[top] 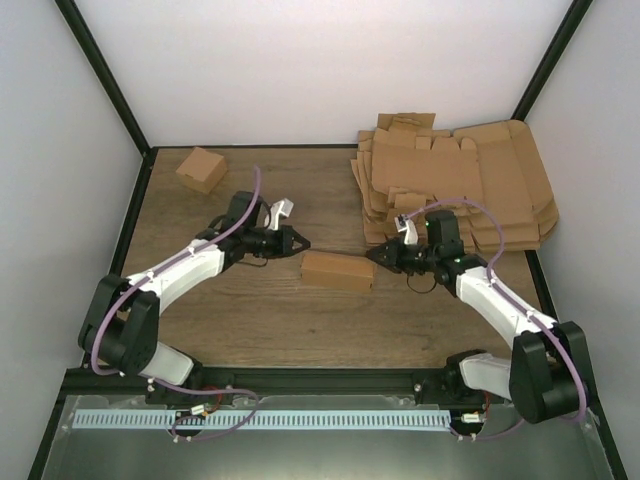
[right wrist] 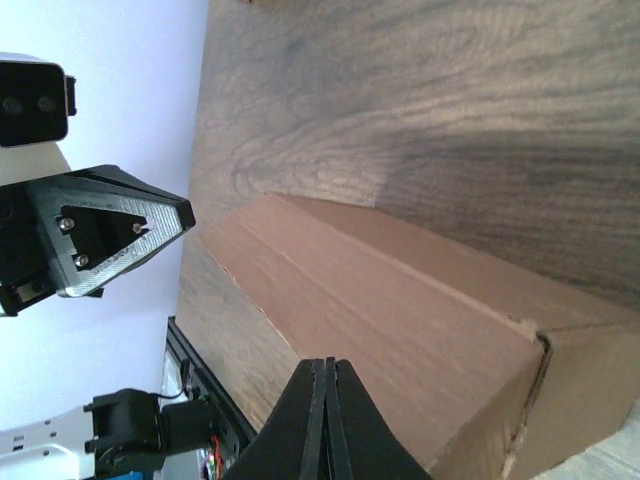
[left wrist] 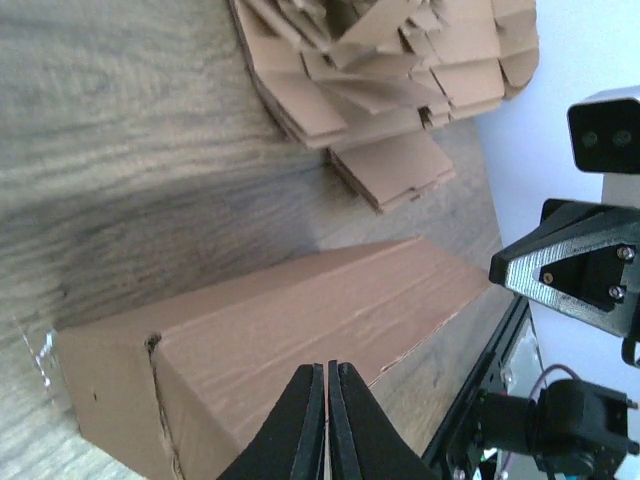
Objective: Fold the paper box
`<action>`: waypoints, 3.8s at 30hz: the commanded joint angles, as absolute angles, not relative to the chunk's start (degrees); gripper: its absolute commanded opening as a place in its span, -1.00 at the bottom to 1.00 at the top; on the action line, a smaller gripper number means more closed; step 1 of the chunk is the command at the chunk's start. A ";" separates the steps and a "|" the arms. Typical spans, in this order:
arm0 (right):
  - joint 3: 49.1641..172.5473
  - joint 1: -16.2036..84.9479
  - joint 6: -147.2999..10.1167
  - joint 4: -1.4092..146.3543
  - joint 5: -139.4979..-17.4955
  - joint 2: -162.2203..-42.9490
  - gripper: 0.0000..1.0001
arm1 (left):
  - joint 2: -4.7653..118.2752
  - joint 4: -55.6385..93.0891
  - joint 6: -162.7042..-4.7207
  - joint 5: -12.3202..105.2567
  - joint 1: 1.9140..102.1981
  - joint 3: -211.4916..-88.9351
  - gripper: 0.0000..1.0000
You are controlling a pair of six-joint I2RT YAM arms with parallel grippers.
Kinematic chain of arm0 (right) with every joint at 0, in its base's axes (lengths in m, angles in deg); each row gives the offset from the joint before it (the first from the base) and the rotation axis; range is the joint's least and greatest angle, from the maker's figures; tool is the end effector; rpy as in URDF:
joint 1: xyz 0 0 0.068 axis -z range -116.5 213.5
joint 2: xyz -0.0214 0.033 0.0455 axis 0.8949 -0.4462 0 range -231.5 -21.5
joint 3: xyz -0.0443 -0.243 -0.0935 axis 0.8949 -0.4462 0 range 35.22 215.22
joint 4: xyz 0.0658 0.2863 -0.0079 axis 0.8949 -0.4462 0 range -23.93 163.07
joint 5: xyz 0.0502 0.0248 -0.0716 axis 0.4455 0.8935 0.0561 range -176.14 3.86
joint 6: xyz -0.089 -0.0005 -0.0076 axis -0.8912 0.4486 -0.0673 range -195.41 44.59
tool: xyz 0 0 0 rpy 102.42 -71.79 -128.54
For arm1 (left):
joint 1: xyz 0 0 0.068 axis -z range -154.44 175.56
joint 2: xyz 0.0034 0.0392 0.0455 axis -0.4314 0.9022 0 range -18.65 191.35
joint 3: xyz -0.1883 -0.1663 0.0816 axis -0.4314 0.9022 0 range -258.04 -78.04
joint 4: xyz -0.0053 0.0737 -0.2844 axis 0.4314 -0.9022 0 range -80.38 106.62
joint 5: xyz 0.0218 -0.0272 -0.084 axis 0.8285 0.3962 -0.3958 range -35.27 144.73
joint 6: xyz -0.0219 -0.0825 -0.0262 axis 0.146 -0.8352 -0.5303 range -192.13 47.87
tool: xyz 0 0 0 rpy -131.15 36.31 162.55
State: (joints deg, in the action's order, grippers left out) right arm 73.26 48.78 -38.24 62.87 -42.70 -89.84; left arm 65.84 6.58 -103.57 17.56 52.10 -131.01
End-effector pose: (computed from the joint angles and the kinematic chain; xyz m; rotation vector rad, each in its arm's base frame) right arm 0.2738 0.1286 0.1758 0.0342 2.3939 1.3186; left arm 0.3076 -0.2075 0.1813 0.2621 2.4309 -1.2380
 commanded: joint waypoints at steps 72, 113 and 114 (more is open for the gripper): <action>67.85 49.11 -41.52 77.75 -35.44 -102.61 -0.99 | 70.68 25.34 -104.35 3.72 51.04 -111.12 -0.92; 77.12 49.16 -50.46 65.37 -36.97 -94.04 -0.97 | 64.35 -16.92 -74.53 39.67 69.32 -142.99 1.00; 77.31 49.13 -50.38 64.98 -36.83 -93.07 -0.97 | 66.26 -19.04 -72.82 41.80 69.90 -144.80 1.00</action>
State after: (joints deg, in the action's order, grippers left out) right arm 74.47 49.28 -47.75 70.48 -35.44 -96.44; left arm 61.68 -7.76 -84.10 30.76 67.53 -139.01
